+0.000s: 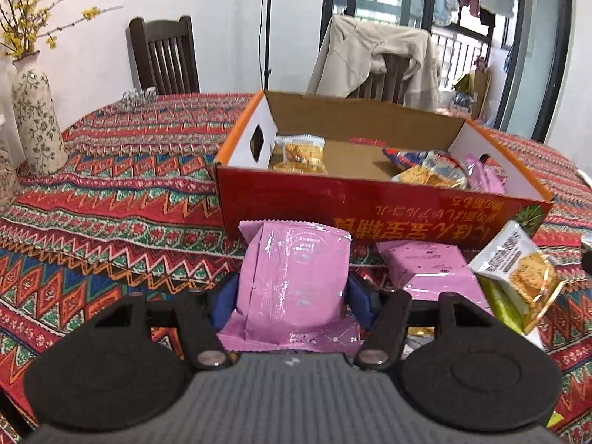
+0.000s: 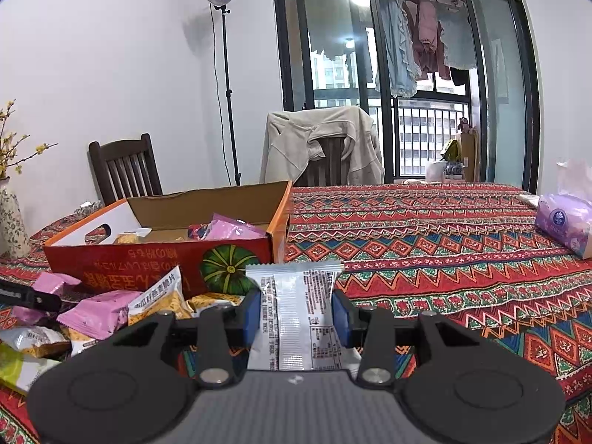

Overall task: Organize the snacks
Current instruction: 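Carry both packets over the box and open the left gripper, then open the right gripper to drop its packet into the box, then move both grippers back from the box to the snack pile, then grasp a cracker packet with printed text with the right gripper, then grasp a cracker packet with the left gripper while the right gripper holds its packet, then carry both cracker packets over the box and open the left gripper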

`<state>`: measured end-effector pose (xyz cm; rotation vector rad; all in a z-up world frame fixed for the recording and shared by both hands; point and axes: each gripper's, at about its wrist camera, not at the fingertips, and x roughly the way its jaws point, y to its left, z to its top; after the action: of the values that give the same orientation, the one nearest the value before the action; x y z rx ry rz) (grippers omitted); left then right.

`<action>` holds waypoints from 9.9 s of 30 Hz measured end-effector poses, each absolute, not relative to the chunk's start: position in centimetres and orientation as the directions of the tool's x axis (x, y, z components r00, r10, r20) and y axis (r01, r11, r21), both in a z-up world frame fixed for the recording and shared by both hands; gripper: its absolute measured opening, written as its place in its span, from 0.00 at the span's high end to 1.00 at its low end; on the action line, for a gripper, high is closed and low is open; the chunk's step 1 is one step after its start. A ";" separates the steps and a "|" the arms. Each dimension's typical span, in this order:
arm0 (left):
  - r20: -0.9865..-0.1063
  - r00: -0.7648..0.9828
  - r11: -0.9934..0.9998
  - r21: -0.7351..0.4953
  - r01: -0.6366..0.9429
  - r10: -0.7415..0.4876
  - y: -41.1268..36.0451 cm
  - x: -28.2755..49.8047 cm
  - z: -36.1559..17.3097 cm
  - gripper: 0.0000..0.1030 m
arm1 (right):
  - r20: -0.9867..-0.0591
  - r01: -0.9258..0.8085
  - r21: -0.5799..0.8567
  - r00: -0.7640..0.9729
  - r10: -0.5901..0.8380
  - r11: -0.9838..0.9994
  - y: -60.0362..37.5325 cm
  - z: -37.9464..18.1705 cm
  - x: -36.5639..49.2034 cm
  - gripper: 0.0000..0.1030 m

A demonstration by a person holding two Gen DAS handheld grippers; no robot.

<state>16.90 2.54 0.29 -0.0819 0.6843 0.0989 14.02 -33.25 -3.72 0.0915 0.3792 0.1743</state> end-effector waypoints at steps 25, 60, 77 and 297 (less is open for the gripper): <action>-0.427 0.904 0.995 -0.095 -0.015 -0.027 0.3 19.4 7.1 0.39 | -0.218 -0.293 0.122 0.924 0.314 0.948 -27.4 4.8 18.5 0.62; -0.506 0.863 0.993 -0.102 -0.063 0.003 1.2 27.8 1.7 0.37 | -0.359 -0.270 0.119 0.885 0.295 0.955 -22.7 0.2 28.2 0.56; -0.385 0.923 0.982 -0.170 -0.081 0.009 2.3 25.5 4.4 0.00 | -0.323 -0.230 0.152 0.908 0.268 0.961 -24.8 1.6 27.6 0.00; -0.399 0.915 0.989 -0.099 -0.110 0.062 2.0 27.2 3.6 0.36 | -0.306 -0.232 0.112 0.917 0.256 0.966 -24.0 0.6 25.9 0.57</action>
<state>27.24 1.97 3.58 -0.1204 0.4060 0.0891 25.89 -23.97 0.65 0.0736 0.3239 0.2512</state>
